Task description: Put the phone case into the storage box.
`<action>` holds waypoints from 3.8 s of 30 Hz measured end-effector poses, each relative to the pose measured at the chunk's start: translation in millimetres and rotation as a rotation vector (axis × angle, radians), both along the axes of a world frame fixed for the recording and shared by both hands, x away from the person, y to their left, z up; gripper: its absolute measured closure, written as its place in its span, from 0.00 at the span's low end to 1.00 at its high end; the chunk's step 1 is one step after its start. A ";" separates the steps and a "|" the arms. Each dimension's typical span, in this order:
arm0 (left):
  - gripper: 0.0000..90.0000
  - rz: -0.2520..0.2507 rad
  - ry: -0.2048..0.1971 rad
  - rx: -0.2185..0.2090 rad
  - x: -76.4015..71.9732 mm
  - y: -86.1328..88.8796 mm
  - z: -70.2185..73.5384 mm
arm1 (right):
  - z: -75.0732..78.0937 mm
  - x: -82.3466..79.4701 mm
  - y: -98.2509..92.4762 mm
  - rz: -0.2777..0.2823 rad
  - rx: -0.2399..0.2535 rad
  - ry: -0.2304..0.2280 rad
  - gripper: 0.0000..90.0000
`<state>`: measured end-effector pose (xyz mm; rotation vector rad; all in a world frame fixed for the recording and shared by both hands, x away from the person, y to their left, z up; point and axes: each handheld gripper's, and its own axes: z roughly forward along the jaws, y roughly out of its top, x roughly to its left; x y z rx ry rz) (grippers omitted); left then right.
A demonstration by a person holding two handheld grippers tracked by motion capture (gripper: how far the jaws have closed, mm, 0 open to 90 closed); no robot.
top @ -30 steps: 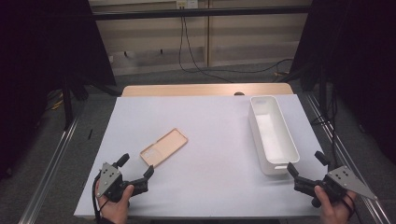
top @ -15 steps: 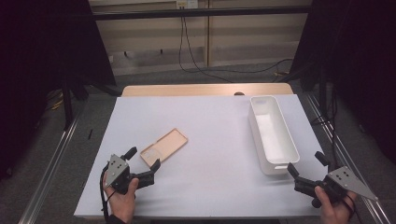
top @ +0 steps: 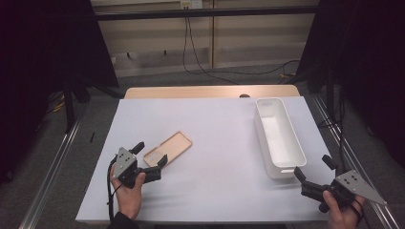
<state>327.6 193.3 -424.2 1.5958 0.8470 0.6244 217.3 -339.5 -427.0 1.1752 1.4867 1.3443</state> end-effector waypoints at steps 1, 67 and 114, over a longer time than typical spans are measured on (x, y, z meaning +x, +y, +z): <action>0.05 0.001 0.008 -0.007 1.9 -0.8 -0.4 | 0.0 0.0 0.0 0.000 0.000 0.000 0.00; 0.49 0.026 0.006 0.092 120.2 -41.3 17.7 | -0.5 -1.1 -0.3 0.009 -0.010 0.006 0.00; 1.00 -0.012 0.501 0.304 168.2 -50.3 11.0 | -0.5 -1.4 -0.4 0.016 -0.009 0.003 0.00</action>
